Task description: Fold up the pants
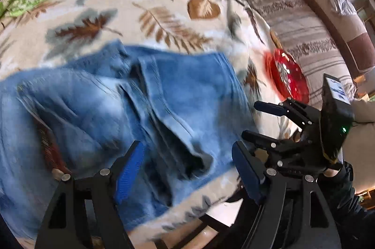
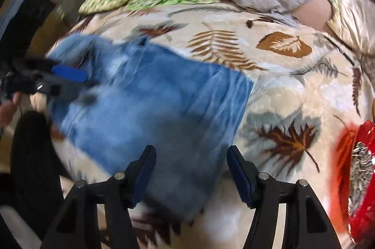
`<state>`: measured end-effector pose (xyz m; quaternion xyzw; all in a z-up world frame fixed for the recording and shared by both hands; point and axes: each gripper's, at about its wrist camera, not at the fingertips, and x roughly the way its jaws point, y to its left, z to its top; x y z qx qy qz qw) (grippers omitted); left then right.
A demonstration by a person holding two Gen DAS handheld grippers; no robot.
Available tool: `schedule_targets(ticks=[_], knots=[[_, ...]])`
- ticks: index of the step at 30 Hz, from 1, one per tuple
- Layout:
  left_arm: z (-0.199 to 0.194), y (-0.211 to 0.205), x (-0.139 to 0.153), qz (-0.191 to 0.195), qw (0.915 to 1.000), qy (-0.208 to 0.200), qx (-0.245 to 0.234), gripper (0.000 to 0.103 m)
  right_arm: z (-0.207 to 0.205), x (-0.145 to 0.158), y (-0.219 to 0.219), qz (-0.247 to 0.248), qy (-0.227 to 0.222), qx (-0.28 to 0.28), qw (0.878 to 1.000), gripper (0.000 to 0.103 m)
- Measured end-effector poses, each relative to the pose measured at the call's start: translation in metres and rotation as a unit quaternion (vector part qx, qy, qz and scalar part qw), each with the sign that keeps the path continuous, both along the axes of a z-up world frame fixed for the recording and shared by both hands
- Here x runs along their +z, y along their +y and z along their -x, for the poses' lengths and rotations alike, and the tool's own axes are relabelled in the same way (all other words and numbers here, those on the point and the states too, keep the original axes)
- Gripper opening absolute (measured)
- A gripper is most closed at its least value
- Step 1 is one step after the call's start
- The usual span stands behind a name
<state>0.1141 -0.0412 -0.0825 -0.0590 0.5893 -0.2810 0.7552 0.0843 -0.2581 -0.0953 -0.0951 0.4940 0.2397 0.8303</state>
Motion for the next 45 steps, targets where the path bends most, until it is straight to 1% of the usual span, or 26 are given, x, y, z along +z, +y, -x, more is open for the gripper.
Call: schedule_targets(ticks=[2, 4, 7, 8, 10, 11, 12, 13, 15, 16, 17, 18, 23, 24, 25, 26, 27, 28, 29, 31, 34, 36, 38, 40, 42, 45], knots=[[0.003, -0.009, -0.007, -0.012, 0.9999, -0.003, -0.006, 0.075, 0.008, -0.001, 0.002, 0.007, -0.003, 0.010, 1.000, 0.067], [0.005, -0.023, -0.016, -0.035, 0.9989, -0.010, -0.029, 0.022, 0.009, -0.009, 0.007, 0.022, 0.005, 0.013, 1.000, 0.067], [0.006, -0.032, -0.033, -0.069, 0.9961, -0.015, -0.052, 0.020, 0.007, -0.024, 0.016, 0.054, 0.023, 0.012, 0.998, 0.066], [0.008, -0.030, -0.034, -0.068, 0.9961, -0.017, -0.053, 0.020, 0.006, -0.026, 0.017, 0.055, 0.021, 0.012, 0.998, 0.066], [0.010, -0.022, -0.025, -0.044, 0.9978, -0.019, -0.046, 0.019, 0.005, -0.027, 0.014, 0.049, 0.027, 0.009, 0.998, 0.067], [0.013, -0.016, -0.015, -0.017, 0.9986, -0.023, -0.044, 0.019, 0.005, -0.028, 0.013, 0.046, 0.028, 0.008, 0.999, 0.067], [0.016, -0.012, -0.010, -0.011, 0.9988, -0.027, -0.040, 0.017, 0.005, -0.028, 0.012, 0.044, 0.028, 0.007, 0.999, 0.066], [0.017, -0.011, -0.010, -0.019, 0.9987, -0.030, -0.037, 0.015, 0.006, -0.028, 0.011, 0.043, 0.027, 0.008, 0.999, 0.066], [0.011, -0.002, -0.032, -0.035, 0.9990, -0.005, -0.028, 0.015, 0.006, -0.029, 0.012, 0.051, 0.023, 0.010, 0.998, 0.066], [0.008, 0.002, -0.041, -0.027, 0.9994, 0.010, -0.019, 0.016, 0.007, -0.029, 0.012, 0.053, 0.023, 0.010, 0.998, 0.066], [0.002, 0.009, -0.048, -0.004, 0.9997, 0.024, -0.003, 0.016, 0.007, -0.030, 0.013, 0.054, 0.023, 0.011, 0.998, 0.066], [0.001, 0.009, -0.049, -0.002, 0.9996, 0.027, -0.001, 0.016, 0.007, -0.031, 0.015, 0.056, 0.022, 0.010, 0.998, 0.066], [0.010, 0.004, -0.041, -0.035, 0.9992, -0.011, -0.015, 0.018, 0.005, -0.034, 0.013, 0.057, 0.021, -0.003, 0.998, 0.072], [0.011, 0.004, -0.037, -0.035, 0.9992, -0.015, -0.010, 0.021, 0.005, -0.034, 0.012, 0.052, 0.024, -0.007, 0.998, 0.073], [0.013, 0.006, -0.031, -0.035, 0.9991, -0.025, 0.000, 0.038, 0.004, -0.033, 0.010, 0.047, 0.024, -0.011, 0.999, 0.075], [0.012, 0.009, -0.026, -0.042, 0.9983, -0.039, 0.013, 0.051, 0.004, -0.032, 0.008, 0.044, 0.023, -0.014, 0.999, 0.075], [0.015, 0.015, -0.017, -0.050, 0.9967, -0.057, 0.030, 0.077, 0.005, -0.031, 0.007, 0.041, 0.021, -0.017, 0.999, 0.076], [0.019, 0.020, -0.007, -0.051, 0.9948, -0.075, 0.048, 0.087, 0.008, -0.026, 0.004, 0.034, 0.016, -0.021, 0.999, 0.077], [0.023, 0.030, 0.007, -0.043, 0.9924, -0.095, 0.066, 0.088, 0.011, -0.020, 0.002, 0.026, 0.009, -0.023, 0.999, 0.078], [0.030, 0.052, 0.029, -0.036, 0.9889, -0.114, 0.088, 0.089, 0.020, -0.006, -0.002, 0.009, -0.009, -0.027, 1.000, 0.084], [0.040, 0.079, 0.050, -0.058, 0.9804, -0.143, 0.123, 0.093, 0.027, 0.011, -0.001, -0.003, -0.030, -0.027, 0.999, 0.086], [0.048, 0.099, 0.060, -0.083, 0.9737, -0.158, 0.142, 0.093, 0.028, 0.020, 0.007, -0.007, -0.041, -0.023, 0.999, 0.086], [0.054, 0.114, 0.063, -0.105, 0.9688, -0.163, 0.155, 0.093, 0.027, 0.027, 0.018, -0.013, -0.052, -0.014, 0.998, 0.086], [0.063, 0.135, 0.065, -0.116, 0.9656, -0.164, 0.165, 0.093, 0.028, 0.036, 0.037, -0.023, -0.057, 0.003, 0.998, 0.086], [0.069, 0.155, 0.062, -0.118, 0.9654, -0.156, 0.173, 0.093, 0.029, 0.043, 0.055, -0.031, -0.061, 0.023, 0.997, 0.086], [0.077, 0.180, 0.056, -0.126, 0.9649, -0.141, 0.182, 0.093, 0.030, 0.055, 0.097, -0.039, -0.074, 0.065, 0.994, 0.086]])
